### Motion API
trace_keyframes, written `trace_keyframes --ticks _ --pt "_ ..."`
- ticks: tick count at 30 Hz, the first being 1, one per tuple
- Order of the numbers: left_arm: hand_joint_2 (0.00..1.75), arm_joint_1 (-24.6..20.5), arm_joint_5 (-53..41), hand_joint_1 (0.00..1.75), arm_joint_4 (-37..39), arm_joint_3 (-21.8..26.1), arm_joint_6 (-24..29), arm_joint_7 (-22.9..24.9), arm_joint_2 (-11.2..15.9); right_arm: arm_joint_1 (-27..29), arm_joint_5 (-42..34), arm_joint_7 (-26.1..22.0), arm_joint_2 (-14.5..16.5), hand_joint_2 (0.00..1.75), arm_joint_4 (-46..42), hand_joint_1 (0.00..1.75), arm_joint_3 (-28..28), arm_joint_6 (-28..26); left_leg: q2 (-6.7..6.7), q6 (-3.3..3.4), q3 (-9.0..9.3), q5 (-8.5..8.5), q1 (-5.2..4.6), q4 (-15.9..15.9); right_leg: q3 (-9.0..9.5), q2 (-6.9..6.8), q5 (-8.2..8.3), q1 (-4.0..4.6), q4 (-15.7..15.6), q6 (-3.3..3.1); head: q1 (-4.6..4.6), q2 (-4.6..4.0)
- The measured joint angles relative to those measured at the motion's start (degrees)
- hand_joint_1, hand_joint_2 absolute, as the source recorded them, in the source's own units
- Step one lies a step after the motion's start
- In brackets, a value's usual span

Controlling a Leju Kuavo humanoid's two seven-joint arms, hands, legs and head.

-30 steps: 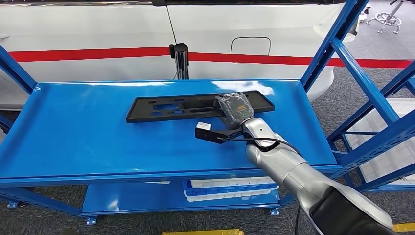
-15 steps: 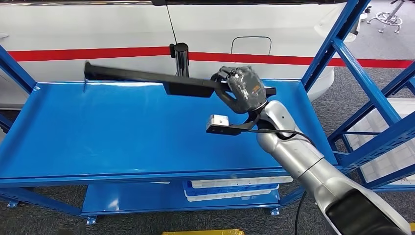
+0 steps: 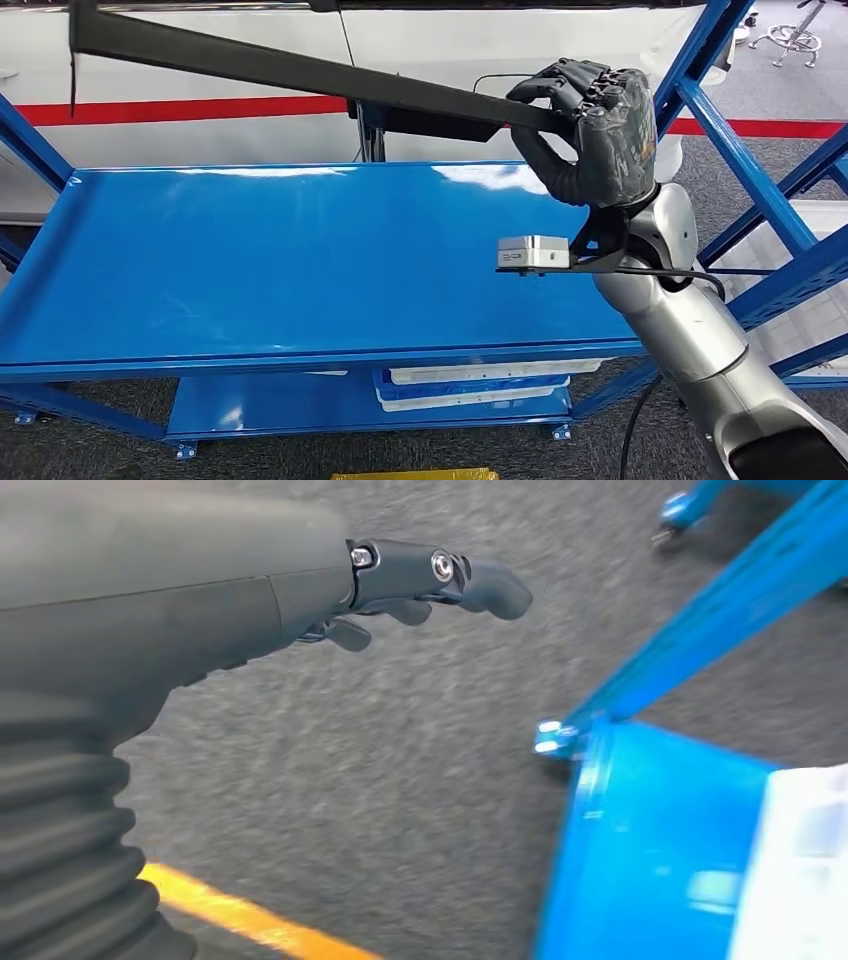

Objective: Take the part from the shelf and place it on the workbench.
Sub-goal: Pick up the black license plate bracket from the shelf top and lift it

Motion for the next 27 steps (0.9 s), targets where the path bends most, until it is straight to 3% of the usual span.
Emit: trace_keyframes --ticks 7,12,17,20,22,24,25,26,27 --pt "1.75 -0.01 -2.81 0.0 0.0 -0.39 -0.65 4.96 0.03 3.75 0.19 -0.57 0.12 1.75 -2.31 1.75 -2.82 -0.01 -0.02 0.0 0.01 -0.03 -0.04 0.03 0.02 0.0 0.0 -0.02 -0.03 0.0 0.01 0.0" --pt "1.75 0.0 -3.86 0.0 -0.01 -0.97 -2.3 5.59 0.24 8.02 -0.18 -1.26 0.04 1.75 -1.59 1.75 -4.26 -0.03 -0.07 0.18 0.01 -0.17 -0.29 0.1 0.07 -0.01 -0.03 -0.24 -0.06 0.12 0.01 0.0" --pt "1.75 0.04 -4.84 0.0 -0.02 -1.09 -2.25 5.31 0.75 12.25 -1.16 -2.02 -0.46 1.75 -0.97 1.75 -6.14 -0.01 -0.1 0.81 0.02 -0.54 -0.99 0.26 0.2 -0.01 -0.2 -0.92 -0.17 0.71 -0.02 0.0" --pt "1.75 0.05 -5.32 0.0 -0.02 -1.32 -2.22 5.02 0.89 14.05 -1.38 -2.26 -0.78 1.75 -0.99 1.75 -7.31 0.44 0.07 1.66 0.39 -0.21 -0.96 -0.12 0.02 -0.06 -0.74 -1.22 0.35 1.13 0.01 0.0" --pt "1.75 0.03 -5.52 0.0 -0.02 -1.72 -2.19 4.89 0.92 14.59 -1.43 -2.26 -0.94 1.75 -0.97 1.75 -7.84 0.86 0.26 2.17 0.7 0.07 -0.69 -0.45 -2.03 -0.16 -3.28 -1.23 4.92 0.5 0.18 0.0" --pt "1.75 0.02 -5.78 0.0 -0.02 -1.97 -2.12 4.82 0.91 15.06 -1.39 -2.26 -0.99 1.75 -0.89 1.75 -8.16 1.24 0.3 2.31 0.7 0.07 -0.79 -0.43 -5.92 -0.18 -6.76 -0.96 13.38 -0.13 0.31 0.01" --pt "1.75 0.03 -5.86 0.0 -0.02 -2.01 -2.09 4.81 0.89 15.33 -1.32 -2.26 -0.99 1.75 -0.83 1.75 -8.27 1.41 0.28 2.31 0.7 0.07 -0.87 -0.43 -7.54 -0.18 -7.73 -0.81 16.69 -0.1 0.31 0.01" --pt "1.75 0.03 -5.92 0.0 -0.02 -2.02 -2.06 4.8 0.86 15.56 -1.18 -2.26 -0.98 1.75 -0.78 1.75 -8.34 1.53 0.26 2.31 0.69 0.07 -0.94 -0.41 -8.21 -0.18 -7.81 -0.66 18.05 0.15 0.33 0.01" --pt "1.75 0.03 -5.96 0.0 -0.02 -2.05 -2.05 4.79 0.83 15.69 -1.05 -2.26 -0.96 1.75 -0.74 1.75 -8.4 1.61 0.22 2.29 0.69 0.08 -0.98 -0.4 -7.69 -0.19 -6.99 -0.56 17.06 0.54 0.34 0.01"
